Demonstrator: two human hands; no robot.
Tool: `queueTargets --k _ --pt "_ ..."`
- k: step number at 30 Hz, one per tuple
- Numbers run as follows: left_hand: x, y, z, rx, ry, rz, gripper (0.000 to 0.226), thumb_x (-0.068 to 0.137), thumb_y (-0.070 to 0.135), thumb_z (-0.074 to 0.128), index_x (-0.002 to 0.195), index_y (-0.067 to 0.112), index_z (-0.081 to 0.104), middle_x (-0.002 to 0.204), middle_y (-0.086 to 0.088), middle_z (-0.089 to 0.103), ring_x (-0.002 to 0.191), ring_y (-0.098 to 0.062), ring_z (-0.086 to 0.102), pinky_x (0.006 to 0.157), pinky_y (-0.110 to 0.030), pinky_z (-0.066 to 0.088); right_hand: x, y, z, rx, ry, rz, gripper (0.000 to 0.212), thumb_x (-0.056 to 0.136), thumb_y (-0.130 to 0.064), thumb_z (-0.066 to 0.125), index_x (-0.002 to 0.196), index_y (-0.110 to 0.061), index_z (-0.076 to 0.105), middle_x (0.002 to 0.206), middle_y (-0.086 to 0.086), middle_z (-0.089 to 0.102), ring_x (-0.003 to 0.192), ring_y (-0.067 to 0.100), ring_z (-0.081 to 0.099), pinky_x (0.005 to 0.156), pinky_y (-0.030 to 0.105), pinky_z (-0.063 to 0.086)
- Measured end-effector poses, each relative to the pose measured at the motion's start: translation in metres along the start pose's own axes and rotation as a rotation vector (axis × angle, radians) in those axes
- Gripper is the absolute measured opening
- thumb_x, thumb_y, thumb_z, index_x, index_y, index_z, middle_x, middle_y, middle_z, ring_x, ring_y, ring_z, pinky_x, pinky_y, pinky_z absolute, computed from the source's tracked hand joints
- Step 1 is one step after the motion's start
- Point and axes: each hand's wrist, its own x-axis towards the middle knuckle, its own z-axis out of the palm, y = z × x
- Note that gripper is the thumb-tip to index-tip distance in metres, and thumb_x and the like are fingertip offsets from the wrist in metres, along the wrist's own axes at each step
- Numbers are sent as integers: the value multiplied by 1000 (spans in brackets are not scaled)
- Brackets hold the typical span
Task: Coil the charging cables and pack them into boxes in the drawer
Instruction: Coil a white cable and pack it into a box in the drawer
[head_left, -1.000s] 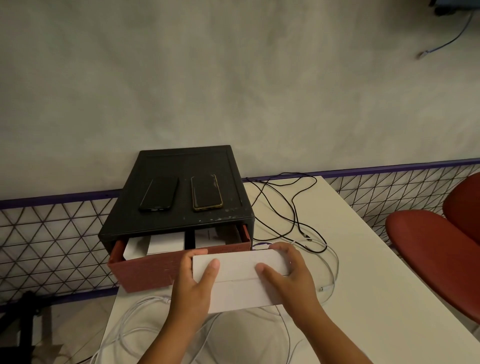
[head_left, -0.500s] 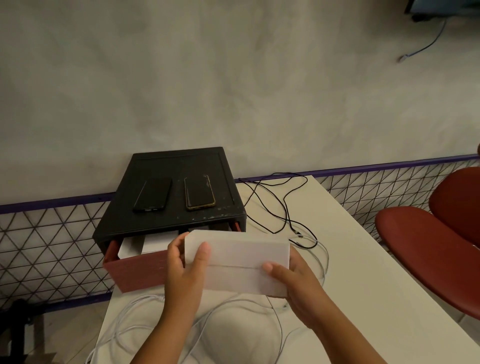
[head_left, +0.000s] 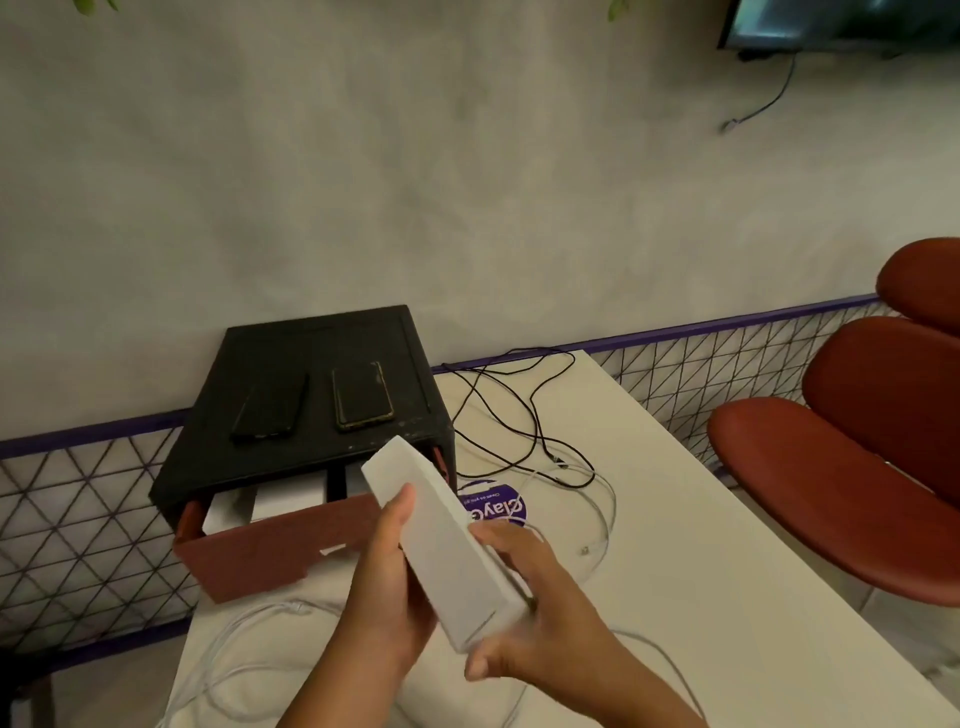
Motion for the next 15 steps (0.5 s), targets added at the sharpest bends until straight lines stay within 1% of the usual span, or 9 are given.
queueTargets --k 2,4,6,7,8,10,12,14,15 --pt "-1 -5 4 13 -22 -29 63 73 57 53 119 13 57 89 -19 64 82 -32 61 68 -38 48 -4 0 -3 72 -72 58 87 49 -76 70 126 -55 35 132 -25 36 123 -2 41 99 28 44" --pt "-2 -8 10 27 -30 -24 57 79 55 48 116 13 57 81 -17 63 76 -31 60 65 -37 47 -8 0 -9 165 -115 127 93 50 -85 60 133 -52 32 139 -21 35 127 1 39 96 25 46" --pt "-1 -12 16 43 -24 -23 55 81 56 46 115 14 58 84 -18 64 78 -31 60 67 -38 47 -10 2 -16 241 -145 203 90 53 -87 53 134 -54 31 140 -28 35 128 -4 37 102 25 40" --pt "0 -15 18 47 -29 -37 57 78 57 47 115 15 59 89 -19 65 82 -33 61 69 -39 48 -10 4 -19 285 -141 246 83 56 -84 53 132 -57 32 137 -33 37 126 -8 38 105 26 37" --pt "0 -17 20 53 -50 -61 59 77 58 47 115 15 61 94 -20 66 86 -35 61 72 -41 49 -9 6 -22 329 -127 287 76 59 -78 55 130 -60 32 134 -37 39 122 -11 41 105 24 37" --pt "3 -26 26 75 -47 -90 55 81 56 46 112 15 64 99 -21 69 91 -38 63 77 -45 51 -6 16 -30 385 -76 347 73 59 -68 61 126 -61 33 127 -37 43 113 -10 51 96 20 43" --pt "9 -39 34 133 -5 -55 45 86 51 46 116 21 62 105 -17 69 98 -38 63 87 -52 50 -3 27 -40 424 -8 390 78 57 -61 66 127 -58 33 126 -31 47 108 -5 57 88 20 48" --pt "16 -57 43 198 52 27 29 95 36 42 120 30 57 109 -8 69 102 -31 63 90 -48 49 -4 43 -53 456 62 431 84 57 -54 71 131 -52 31 127 -23 49 109 0 58 84 19 50" --pt "19 -66 47 225 73 55 28 98 28 40 121 34 54 113 -3 67 104 -27 62 90 -44 49 -6 51 -59 445 91 453 88 57 -53 72 134 -49 29 129 -18 49 111 3 57 85 20 50"
